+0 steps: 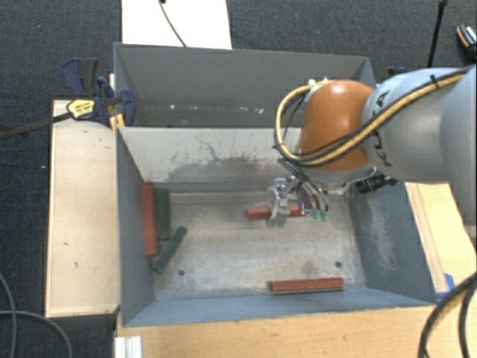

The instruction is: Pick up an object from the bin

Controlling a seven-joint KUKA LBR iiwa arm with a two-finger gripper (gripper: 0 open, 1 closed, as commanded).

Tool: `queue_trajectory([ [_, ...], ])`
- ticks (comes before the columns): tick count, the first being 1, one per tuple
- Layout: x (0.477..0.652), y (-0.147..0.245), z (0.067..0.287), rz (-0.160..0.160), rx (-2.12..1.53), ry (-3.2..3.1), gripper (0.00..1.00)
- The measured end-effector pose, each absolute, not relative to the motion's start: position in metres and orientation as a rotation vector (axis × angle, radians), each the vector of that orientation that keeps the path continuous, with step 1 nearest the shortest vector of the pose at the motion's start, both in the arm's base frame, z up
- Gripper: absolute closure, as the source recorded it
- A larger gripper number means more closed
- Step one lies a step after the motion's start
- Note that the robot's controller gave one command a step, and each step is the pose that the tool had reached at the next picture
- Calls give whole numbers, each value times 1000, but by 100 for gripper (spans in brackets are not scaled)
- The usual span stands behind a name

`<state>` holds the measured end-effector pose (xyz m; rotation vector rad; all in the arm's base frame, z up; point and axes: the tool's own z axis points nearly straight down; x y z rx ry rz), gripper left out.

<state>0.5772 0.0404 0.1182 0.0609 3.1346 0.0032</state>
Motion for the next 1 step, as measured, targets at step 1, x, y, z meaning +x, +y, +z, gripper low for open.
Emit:
queue_trajectory([
  [1, 579, 41, 189, 3, 61, 3131, 100],
])
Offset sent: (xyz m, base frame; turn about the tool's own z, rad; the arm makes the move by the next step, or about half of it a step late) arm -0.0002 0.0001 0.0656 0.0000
